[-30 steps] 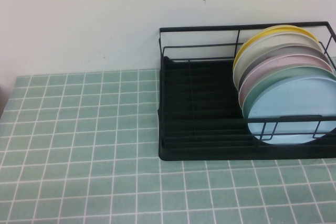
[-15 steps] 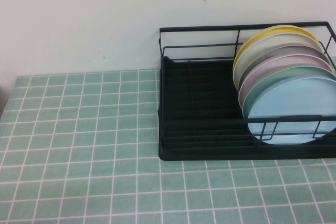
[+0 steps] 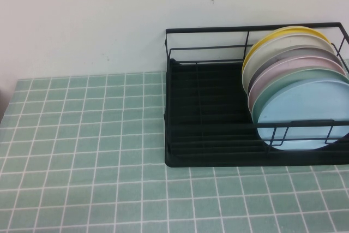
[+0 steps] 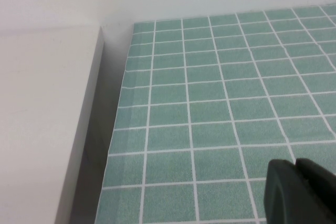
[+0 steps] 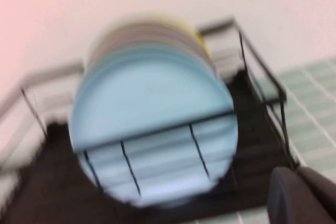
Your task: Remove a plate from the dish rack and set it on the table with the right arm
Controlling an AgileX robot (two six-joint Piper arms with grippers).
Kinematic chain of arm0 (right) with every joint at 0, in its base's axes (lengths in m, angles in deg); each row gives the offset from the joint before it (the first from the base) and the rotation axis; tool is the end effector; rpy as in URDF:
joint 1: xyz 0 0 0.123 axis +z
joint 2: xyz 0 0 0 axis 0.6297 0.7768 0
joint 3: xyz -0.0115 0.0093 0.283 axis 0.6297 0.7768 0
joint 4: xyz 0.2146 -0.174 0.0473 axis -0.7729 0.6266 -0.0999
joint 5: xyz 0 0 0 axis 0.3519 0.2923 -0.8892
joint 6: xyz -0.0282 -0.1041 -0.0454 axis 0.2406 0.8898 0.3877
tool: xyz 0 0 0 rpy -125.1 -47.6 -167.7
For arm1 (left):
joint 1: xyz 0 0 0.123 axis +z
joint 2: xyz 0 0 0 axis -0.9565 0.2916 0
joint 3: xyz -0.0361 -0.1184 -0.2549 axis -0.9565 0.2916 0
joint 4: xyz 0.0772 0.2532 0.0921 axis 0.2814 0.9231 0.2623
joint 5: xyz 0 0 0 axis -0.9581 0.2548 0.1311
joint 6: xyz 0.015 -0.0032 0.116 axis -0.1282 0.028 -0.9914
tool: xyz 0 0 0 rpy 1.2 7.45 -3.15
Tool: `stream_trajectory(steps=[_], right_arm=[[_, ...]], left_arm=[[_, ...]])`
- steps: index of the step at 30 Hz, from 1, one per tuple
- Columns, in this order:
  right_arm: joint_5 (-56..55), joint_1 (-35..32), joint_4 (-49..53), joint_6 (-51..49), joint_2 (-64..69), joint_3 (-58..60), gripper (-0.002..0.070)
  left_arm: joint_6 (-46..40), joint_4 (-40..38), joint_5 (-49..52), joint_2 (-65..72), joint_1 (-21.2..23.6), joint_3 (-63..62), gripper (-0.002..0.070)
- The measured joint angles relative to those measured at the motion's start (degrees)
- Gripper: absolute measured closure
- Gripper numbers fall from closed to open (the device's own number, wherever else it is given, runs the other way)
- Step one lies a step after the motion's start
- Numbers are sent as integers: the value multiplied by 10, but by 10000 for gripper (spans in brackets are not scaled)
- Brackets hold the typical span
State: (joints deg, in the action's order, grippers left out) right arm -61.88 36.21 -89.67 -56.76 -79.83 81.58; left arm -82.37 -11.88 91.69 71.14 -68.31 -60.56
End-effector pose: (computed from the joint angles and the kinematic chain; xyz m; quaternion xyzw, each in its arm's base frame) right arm 0.1132 0.0023 0.1895 0.0861 0.7250 0.0927 0.6770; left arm 0.1098 0.0066 0.1739 -0.0248 0.7806 0.0182 0.6243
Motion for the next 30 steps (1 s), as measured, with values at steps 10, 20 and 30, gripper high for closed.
stream_trajectory(steps=[10,20,30], right_arm=[[-29,0,-102,-20,0,0,678],[177,0,-113,133,227,-181,678],[267,0,-109,419,573,-451,678]], left_arm=[[0,0,0,0,0,0,678],[0,0,0,0,0,0,678],[0,0,0,0,0,0,678]])
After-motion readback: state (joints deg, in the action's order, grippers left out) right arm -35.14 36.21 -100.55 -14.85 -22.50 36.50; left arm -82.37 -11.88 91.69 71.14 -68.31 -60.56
